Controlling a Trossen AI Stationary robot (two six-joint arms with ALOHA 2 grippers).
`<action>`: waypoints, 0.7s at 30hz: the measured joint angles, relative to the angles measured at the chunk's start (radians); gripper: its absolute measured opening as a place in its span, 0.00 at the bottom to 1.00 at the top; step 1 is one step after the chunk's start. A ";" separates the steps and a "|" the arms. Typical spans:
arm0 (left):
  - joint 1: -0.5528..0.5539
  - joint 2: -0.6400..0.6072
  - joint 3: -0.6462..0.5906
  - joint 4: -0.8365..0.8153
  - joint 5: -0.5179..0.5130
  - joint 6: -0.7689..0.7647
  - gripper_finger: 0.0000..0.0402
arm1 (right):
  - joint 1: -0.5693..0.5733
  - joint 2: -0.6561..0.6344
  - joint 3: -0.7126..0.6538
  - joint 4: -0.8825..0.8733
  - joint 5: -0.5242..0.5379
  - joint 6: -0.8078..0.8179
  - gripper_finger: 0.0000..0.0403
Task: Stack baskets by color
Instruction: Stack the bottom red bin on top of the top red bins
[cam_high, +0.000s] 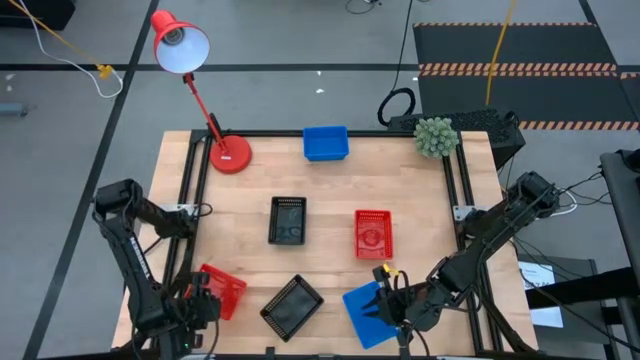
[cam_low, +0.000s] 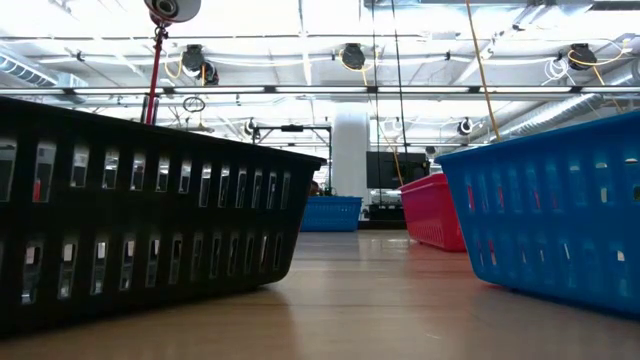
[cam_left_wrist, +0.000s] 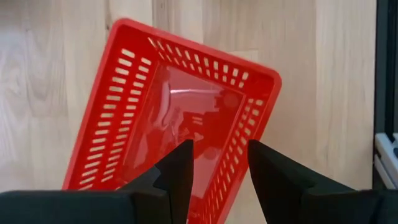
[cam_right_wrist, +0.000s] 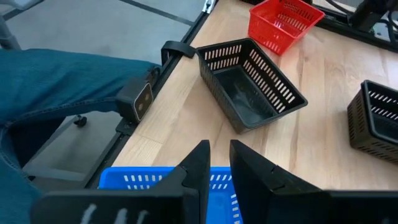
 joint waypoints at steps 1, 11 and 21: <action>0.000 0.000 -0.005 0.005 0.001 0.000 0.38 | -0.001 0.000 0.000 0.000 0.000 -0.002 0.14; -0.021 0.000 -0.075 0.150 0.046 -0.013 0.38 | -0.001 0.000 0.000 0.002 0.000 -0.005 0.14; -0.027 0.000 -0.142 0.172 0.042 0.119 0.19 | -0.001 0.000 0.000 0.003 0.000 -0.022 0.14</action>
